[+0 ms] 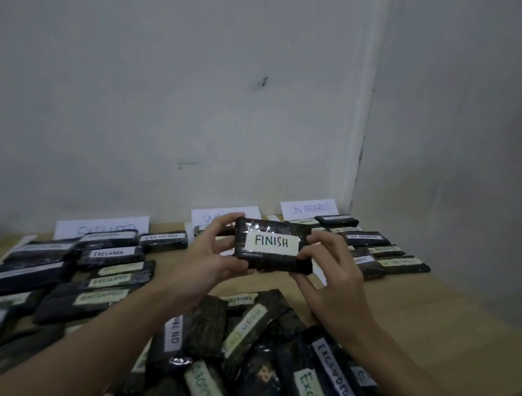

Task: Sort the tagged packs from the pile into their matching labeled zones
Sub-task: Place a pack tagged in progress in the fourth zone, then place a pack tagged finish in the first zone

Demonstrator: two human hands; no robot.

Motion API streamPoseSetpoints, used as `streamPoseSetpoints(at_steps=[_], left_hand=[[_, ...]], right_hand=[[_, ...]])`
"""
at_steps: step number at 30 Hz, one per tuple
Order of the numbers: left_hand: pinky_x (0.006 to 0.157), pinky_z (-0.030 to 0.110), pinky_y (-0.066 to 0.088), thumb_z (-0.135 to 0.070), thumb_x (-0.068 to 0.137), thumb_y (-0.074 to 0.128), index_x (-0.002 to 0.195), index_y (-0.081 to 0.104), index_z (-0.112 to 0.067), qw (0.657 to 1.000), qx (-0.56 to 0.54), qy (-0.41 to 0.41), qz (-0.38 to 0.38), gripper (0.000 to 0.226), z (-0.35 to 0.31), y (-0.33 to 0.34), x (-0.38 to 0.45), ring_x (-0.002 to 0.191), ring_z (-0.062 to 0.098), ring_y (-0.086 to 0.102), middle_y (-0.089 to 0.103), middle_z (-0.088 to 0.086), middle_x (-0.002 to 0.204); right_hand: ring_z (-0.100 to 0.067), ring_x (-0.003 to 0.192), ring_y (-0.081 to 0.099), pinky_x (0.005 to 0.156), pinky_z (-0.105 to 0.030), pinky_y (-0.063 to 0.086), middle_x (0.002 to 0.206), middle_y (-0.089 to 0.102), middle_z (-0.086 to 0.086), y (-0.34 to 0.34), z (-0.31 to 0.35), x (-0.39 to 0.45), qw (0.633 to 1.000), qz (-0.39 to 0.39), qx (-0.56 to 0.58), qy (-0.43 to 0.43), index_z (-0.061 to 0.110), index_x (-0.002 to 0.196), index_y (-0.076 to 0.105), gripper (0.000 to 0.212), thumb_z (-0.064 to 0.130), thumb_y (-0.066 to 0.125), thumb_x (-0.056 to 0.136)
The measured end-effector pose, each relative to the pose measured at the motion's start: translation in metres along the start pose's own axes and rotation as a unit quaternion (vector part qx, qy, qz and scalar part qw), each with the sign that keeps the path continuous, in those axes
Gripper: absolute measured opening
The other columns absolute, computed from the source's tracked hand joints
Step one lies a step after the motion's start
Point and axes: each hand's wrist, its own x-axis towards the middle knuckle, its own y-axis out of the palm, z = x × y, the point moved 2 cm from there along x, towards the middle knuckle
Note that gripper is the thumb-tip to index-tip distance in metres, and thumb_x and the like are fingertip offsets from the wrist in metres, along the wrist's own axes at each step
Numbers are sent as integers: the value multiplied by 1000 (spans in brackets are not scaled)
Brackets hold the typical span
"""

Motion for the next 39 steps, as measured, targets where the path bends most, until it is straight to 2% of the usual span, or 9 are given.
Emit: streamPoseSetpoints(at_steps=[5,9,12,16,23,27,30,34,39], left_hand=[[78,31,58,27,76,49,123,44,-25,998,53,33,-21,71,-2,-26,-17,101,26,65,66,9,112],[85,42,55,25,75,54,125,41,-23,993,114,14,-23,70,5,-41,-25,101,27,66,66,7,115],[75,35,58,24,76,54,124,41,-24,989,144,12,-11,68,10,-42,-30,95,20,69,66,5,114],[75,32,58,21,78,55,123,40,-24,986,164,19,5,66,13,-38,-37,94,18,69,65,4,114],[80,34,55,23,76,54,125,39,-22,984,174,36,-33,69,-1,-75,-60,99,18,65,60,9,119],[72,24,54,0,87,57,128,41,-17,980,180,5,-82,47,-19,-123,-97,88,5,64,63,-1,105],[76,24,49,-17,94,49,113,54,-19,961,239,-28,-134,20,-32,-176,-136,89,2,62,65,-5,101],[91,25,44,-21,96,45,109,61,-13,909,361,-56,-199,22,-43,-247,-202,106,11,60,66,2,111],[75,2,36,-23,95,47,113,61,-15,825,494,-117,-248,24,-26,-329,-272,105,6,54,59,-8,109]], right_hand=[[-4,98,50,88,-5,37,106,55,-8,12,14,-5,999,30,13,-3,7,93,63,26,9,77,70],[-12,103,53,84,-18,47,113,52,-1,18,31,-9,998,65,-1,-1,15,101,60,32,34,64,76],[-16,109,52,88,-29,49,119,52,-4,25,45,-8,993,111,-44,-15,14,115,55,54,35,74,68],[-25,108,58,88,-37,49,121,56,-9,40,61,-4,979,173,-108,-27,10,123,49,81,37,84,56],[-29,96,62,76,-41,56,110,60,-9,72,98,21,967,221,-100,-79,9,120,54,75,33,84,55],[-32,95,61,76,-40,53,110,59,-11,101,139,37,949,261,-96,-149,8,119,55,75,33,81,53],[-34,95,62,78,-46,53,109,60,-12,128,173,46,941,280,-78,-174,6,118,57,76,33,84,52],[-33,93,62,75,-40,52,106,60,-11,170,226,54,929,301,-64,-206,6,119,59,74,42,82,59],[-22,125,37,98,-32,36,137,37,-2,236,311,60,893,387,-2,-229,19,142,31,74,56,55,83]])
